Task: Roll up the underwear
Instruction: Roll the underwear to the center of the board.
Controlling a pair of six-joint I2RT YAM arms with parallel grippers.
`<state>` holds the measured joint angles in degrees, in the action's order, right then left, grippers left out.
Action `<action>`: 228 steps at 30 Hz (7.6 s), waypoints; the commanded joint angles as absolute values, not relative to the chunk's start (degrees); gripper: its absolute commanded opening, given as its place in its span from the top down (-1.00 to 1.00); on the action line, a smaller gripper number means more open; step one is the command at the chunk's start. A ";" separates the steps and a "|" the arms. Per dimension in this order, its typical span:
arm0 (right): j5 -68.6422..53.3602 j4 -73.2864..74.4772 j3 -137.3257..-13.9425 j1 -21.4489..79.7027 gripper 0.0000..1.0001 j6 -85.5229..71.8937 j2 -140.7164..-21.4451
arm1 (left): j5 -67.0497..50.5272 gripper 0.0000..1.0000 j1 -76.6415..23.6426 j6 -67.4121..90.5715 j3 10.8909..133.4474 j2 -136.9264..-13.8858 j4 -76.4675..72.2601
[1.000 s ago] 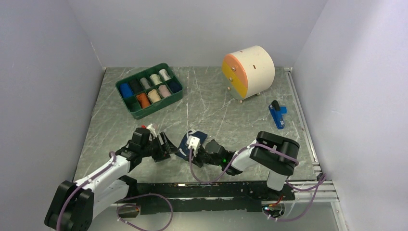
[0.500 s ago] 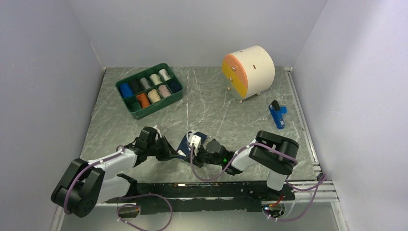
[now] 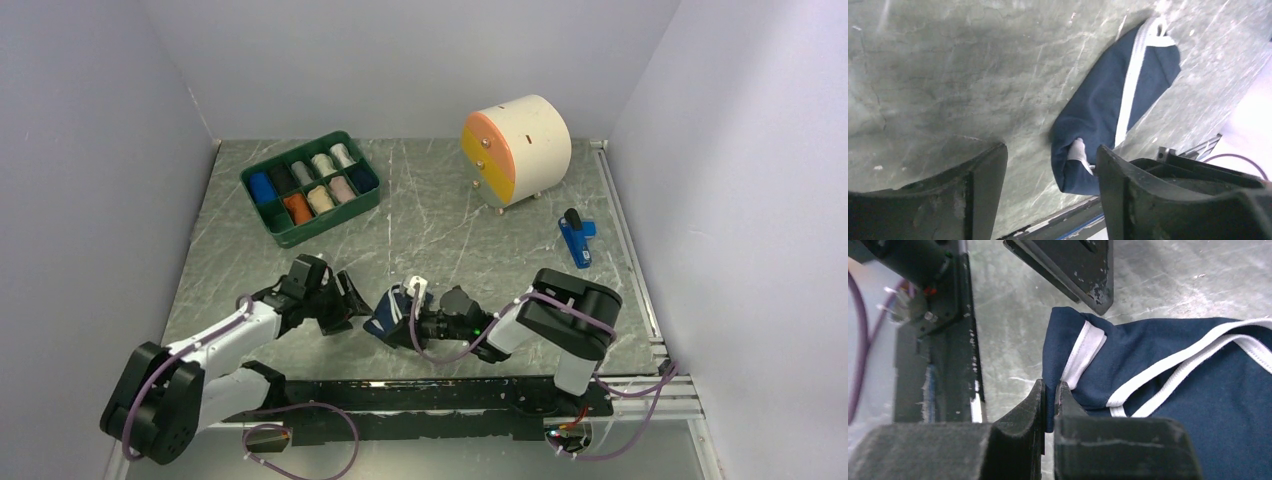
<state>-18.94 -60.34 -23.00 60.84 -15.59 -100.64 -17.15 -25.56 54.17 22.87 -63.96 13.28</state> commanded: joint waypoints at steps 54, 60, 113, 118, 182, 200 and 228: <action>-27.72 -50.79 -25.15 48.40 0.19 -55.18 -103.93 | -11.01 0.59 -33.38 41.44 29.89 -75.80 5.00; -24.76 -38.05 -27.09 48.51 0.04 -42.44 -95.68 | -11.21 0.59 -33.61 41.26 29.86 -76.16 5.47; -17.01 -67.51 -17.68 55.98 0.90 -33.11 -100.90 | -15.35 -0.22 -33.02 48.54 34.64 -65.98 10.48; -18.71 -79.12 -14.02 51.67 0.86 -41.94 -105.76 | -20.72 -0.03 -33.25 47.91 31.16 -63.61 5.71; -15.65 -29.90 -28.08 49.83 0.80 -10.61 -87.09 | -10.38 -0.23 -37.56 51.03 38.78 -80.49 5.98; -31.46 -51.10 -22.34 35.86 0.69 -34.34 -98.30 | -10.91 -0.45 -37.88 52.05 38.72 -82.54 -0.09; -0.83 -23.42 -30.21 54.68 0.02 5.07 -78.63 | -3.78 -0.07 -38.41 53.00 45.87 -92.11 10.45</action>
<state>-11.90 -22.74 -30.76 50.54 -4.62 -79.33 -6.11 -38.35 52.90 44.73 -90.83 7.33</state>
